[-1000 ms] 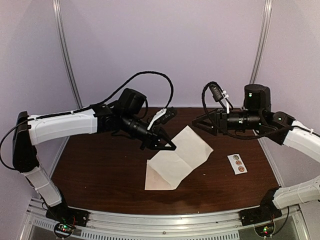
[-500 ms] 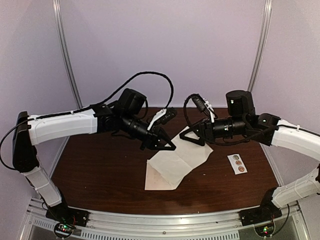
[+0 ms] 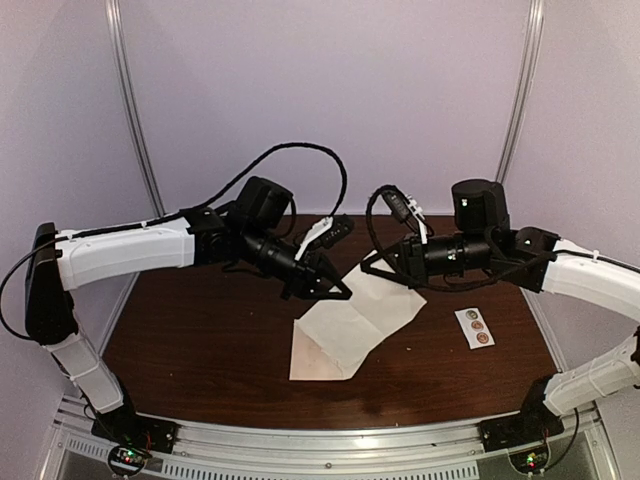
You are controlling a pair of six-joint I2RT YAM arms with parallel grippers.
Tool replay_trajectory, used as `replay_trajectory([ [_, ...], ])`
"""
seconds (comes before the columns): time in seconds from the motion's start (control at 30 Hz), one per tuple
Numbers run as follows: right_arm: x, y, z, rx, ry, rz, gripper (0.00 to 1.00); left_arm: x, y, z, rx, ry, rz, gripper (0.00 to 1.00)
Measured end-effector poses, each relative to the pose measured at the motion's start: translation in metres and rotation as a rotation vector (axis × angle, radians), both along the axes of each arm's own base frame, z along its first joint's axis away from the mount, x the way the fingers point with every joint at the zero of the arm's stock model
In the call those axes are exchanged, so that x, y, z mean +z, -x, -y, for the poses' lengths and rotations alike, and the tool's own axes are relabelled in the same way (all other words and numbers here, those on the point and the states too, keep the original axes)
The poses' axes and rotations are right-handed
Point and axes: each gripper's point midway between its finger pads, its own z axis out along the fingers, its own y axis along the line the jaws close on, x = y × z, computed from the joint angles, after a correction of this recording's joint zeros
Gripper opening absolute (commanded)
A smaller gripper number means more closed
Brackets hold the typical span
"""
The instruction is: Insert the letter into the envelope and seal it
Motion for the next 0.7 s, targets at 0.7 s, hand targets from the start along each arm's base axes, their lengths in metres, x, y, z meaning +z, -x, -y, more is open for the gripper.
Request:
replay_trajectory([
  [0.7, 0.019, -0.004, 0.034, -0.115, 0.027, 0.091, 0.0, -0.014, -0.018, -0.03, 0.113, -0.1, 0.084, 0.0],
])
